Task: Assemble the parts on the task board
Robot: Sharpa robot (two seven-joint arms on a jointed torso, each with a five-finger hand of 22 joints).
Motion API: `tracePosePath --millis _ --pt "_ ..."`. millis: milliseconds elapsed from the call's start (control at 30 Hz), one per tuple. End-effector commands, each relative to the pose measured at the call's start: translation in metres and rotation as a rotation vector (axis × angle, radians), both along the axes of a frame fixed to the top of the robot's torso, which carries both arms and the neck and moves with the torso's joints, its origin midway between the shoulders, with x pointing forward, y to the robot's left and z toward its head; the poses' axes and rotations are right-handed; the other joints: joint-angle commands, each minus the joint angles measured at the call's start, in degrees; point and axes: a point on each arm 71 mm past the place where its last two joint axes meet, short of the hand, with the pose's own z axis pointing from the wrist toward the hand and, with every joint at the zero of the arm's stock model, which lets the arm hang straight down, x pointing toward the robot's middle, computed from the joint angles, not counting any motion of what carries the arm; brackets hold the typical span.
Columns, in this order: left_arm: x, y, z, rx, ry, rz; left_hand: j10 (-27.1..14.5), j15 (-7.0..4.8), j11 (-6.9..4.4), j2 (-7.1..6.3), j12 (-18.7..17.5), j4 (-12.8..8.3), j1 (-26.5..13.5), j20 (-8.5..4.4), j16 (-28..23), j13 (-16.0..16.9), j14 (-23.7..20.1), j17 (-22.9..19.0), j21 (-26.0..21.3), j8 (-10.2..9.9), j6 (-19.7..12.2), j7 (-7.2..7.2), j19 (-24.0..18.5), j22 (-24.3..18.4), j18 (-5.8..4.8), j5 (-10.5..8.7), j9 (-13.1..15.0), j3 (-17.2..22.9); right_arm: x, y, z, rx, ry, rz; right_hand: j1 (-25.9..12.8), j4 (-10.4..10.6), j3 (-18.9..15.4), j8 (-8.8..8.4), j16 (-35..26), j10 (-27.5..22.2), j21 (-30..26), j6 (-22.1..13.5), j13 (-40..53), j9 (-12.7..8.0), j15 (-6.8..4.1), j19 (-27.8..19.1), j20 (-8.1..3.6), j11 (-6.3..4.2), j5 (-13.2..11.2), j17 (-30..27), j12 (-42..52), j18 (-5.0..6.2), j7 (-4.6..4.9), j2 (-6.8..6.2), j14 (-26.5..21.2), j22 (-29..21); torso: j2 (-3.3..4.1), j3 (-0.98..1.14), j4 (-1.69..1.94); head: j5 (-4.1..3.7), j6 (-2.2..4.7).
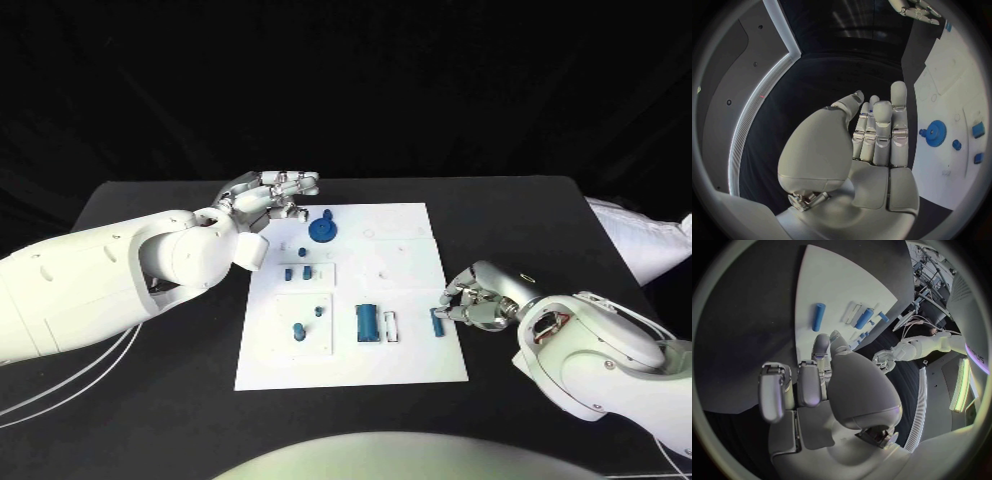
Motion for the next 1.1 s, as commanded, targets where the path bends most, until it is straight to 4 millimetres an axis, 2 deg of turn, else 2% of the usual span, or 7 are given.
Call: tracePosePath --millis 33,100,200,433,767,900,1100 --pt "-0.001 -0.003 0.001 -0.01 -0.007 -0.023 -0.41 0.16 0.12 0.58 0.23 0.03 -0.07 -0.04 -0.08 0.08 -0.39 -0.05 -0.38 0.23 -0.42 -0.13 -0.33 -0.05 1.0 0.23 0.02 -0.24 0.001 -0.002 -0.001 -0.064 -0.024 0.034 -1.06 1.07 -0.01 -0.49 -0.26 0.5 -0.33 0.45 0.11 0.04 0.17 -0.04 0.08 0.07 -0.54 -0.02 0.13 0.11 0.06 -0.23 2.33 4.82 0.04 -0.05 0.0 -0.27 0.2" --pt "-0.001 -0.004 0.001 -0.011 -0.007 -0.025 -0.41 0.16 0.12 0.58 0.23 0.03 -0.07 -0.04 -0.08 0.08 -0.39 -0.05 -0.38 0.23 -0.42 -0.13 -0.33 -0.05 1.0 0.23 0.02 -0.24 0.001 -0.003 -0.002 -0.089 -0.028 0.041 -2.4 2.66 -0.05 -0.72 -0.24 0.93 -0.29 0.68 0.5 0.09 0.19 0.03 0.09 0.11 -0.4 0.06 0.54 0.09 0.06 -0.49 2.37 4.91 0.09 0.02 0.08 -0.29 0.16" --pt "-0.001 -0.004 0.001 -0.01 -0.006 -0.025 -0.41 0.16 0.12 0.58 0.23 0.03 -0.07 -0.04 -0.08 0.08 -0.39 -0.05 -0.38 0.23 -0.42 -0.13 -0.33 -0.05 1.0 0.23 0.02 -0.24 0.002 -0.003 -0.004 -0.111 -0.025 0.049 -3.19 3.91 -0.03 -0.72 -0.06 1.83 -0.13 1.16 2.29 0.35 0.13 0.21 0.06 0.04 -0.33 0.37 2.8 0.03 -0.07 -1.14 2.46 5.16 0.1 0.03 0.09 -0.24 0.09" --pt "-0.001 -0.004 0.001 -0.01 -0.005 -0.027 -0.41 0.16 0.12 0.58 0.23 0.03 -0.07 -0.04 -0.08 0.08 -0.39 -0.05 -0.38 0.23 -0.42 -0.13 -0.33 -0.05 1.0 0.23 0.02 -0.24 0.003 0.003 -0.011 -0.152 -0.005 0.081 -4.47 5.64 -0.43 -0.5 1.52 3.75 0.51 1.74 7.96 1.6 0.0 0.9 -0.08 -0.13 0.69 2.73 9.83 -0.23 -0.28 -2.61 2.95 6.17 0.1 -0.01 0.07 -0.03 -0.08" --pt "0.0 -0.004 0.001 -0.009 -0.009 -0.019 -0.49 0.16 0.12 0.67 0.41 -0.05 0.03 -0.04 -0.01 0.12 -0.41 -0.03 -0.41 0.33 -0.45 -0.14 -0.34 -0.06 1.0 0.24 0.03 -0.21 0.003 0.009 -0.018 -0.196 0.013 0.118 -5.66 5.67 -1.21 -0.38 3.16 4.32 1.11 1.8 11.39 3.03 -0.07 1.5 -0.15 -0.23 2.56 5.16 13.69 -0.46 -0.44 -2.98 3.33 7.1 0.04 -0.05 -0.03 0.0 -0.16" --pt "0.0 -0.004 0.0 -0.01 -0.009 -0.02 -0.49 0.16 0.12 0.67 0.41 -0.05 0.03 -0.04 -0.01 0.12 -0.41 -0.03 -0.41 0.33 -0.45 -0.14 -0.34 -0.06 1.0 0.24 0.03 -0.21 0.004 0.012 -0.021 -0.215 0.014 0.131 -3.9 4.97 -0.8 -0.34 3.64 4.39 1.3 1.74 12.66 3.77 -0.17 1.68 -0.22 -0.35 2.72 5.86 15.01 -0.53 -0.54 -2.63 3.41 7.4 0.04 -0.02 0.07 0.05 -0.2" --pt "0.0 -0.004 0.0 -0.01 -0.009 -0.02 -0.49 0.16 0.12 0.67 0.41 -0.05 0.03 -0.04 -0.01 0.12 -0.41 -0.03 -0.41 0.33 -0.45 -0.14 -0.34 -0.06 1.0 0.24 0.03 -0.21 0.006 0.015 -0.028 -0.254 0.018 0.15 0.2 3.11 0.57 -0.3 4.72 4.62 1.78 1.64 15.04 4.95 -0.27 2.15 -0.34 -0.47 -0.04 7.51 17.6 -0.72 -0.64 -2.51 3.63 8.16 0.04 -0.03 0.05 0.24 -0.16"
